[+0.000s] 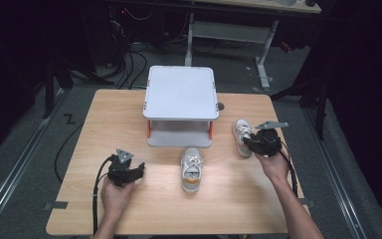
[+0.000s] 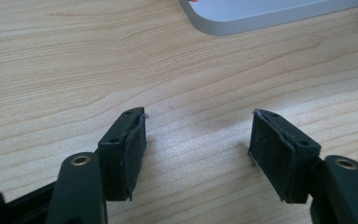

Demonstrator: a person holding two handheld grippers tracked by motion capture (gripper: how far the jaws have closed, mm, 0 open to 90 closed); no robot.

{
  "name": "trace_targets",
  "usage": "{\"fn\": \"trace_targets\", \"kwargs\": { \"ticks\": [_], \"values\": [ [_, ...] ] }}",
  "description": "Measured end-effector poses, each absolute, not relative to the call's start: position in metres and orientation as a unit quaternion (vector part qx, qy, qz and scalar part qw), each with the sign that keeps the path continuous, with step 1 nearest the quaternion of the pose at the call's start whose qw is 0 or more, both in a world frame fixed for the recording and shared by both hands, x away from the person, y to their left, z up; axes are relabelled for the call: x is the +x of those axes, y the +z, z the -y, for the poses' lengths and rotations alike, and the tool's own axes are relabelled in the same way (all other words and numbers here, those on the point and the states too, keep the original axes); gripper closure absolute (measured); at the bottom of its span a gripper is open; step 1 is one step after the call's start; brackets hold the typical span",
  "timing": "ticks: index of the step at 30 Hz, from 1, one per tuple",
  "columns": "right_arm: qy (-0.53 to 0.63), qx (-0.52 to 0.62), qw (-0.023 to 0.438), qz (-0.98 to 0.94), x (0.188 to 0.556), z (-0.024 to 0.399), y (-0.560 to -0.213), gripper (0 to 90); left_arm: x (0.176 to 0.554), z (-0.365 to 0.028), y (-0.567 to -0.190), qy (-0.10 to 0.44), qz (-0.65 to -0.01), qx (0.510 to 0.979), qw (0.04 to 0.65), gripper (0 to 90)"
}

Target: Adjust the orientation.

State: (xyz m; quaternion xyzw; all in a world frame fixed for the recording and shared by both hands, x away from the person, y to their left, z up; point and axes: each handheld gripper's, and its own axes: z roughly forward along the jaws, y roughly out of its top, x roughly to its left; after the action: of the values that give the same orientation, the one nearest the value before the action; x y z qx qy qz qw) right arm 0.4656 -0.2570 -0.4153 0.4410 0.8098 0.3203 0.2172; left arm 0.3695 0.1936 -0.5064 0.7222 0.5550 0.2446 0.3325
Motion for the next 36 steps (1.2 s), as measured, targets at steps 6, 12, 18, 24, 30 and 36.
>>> {"fn": "trace_targets", "kwargs": {
  "ticks": [6,12,18,24,30,36],
  "values": [
    [0.279,0.438,0.197,-0.832,0.484,0.246,-0.424,64.3,0.369,-0.194,-0.506,0.244,-0.555,0.722,0.333,36.2],
    [0.245,0.445,0.17,-0.844,0.497,0.239,-0.438,66.8,0.37,-0.194,-0.506,0.243,-0.555,0.722,0.334,35.9],
    [0.251,0.452,0.144,-0.844,0.505,0.239,-0.447,77.5,0.369,-0.194,-0.506,0.242,-0.554,0.723,0.333,35.8],
    [0.249,0.443,0.15,-0.848,0.504,0.242,-0.446,80.8,0.369,-0.194,-0.506,0.242,-0.554,0.723,0.333,35.6],
    [0.258,0.44,0.159,-0.845,0.497,0.243,-0.441,81.4,0.369,-0.194,-0.506,0.242,-0.554,0.723,0.333,35.6],
    [0.272,0.437,0.166,-0.842,0.478,0.249,-0.429,81.4,0.369,-0.194,-0.506,0.242,-0.555,0.723,0.333,35.6]
  ]
}}
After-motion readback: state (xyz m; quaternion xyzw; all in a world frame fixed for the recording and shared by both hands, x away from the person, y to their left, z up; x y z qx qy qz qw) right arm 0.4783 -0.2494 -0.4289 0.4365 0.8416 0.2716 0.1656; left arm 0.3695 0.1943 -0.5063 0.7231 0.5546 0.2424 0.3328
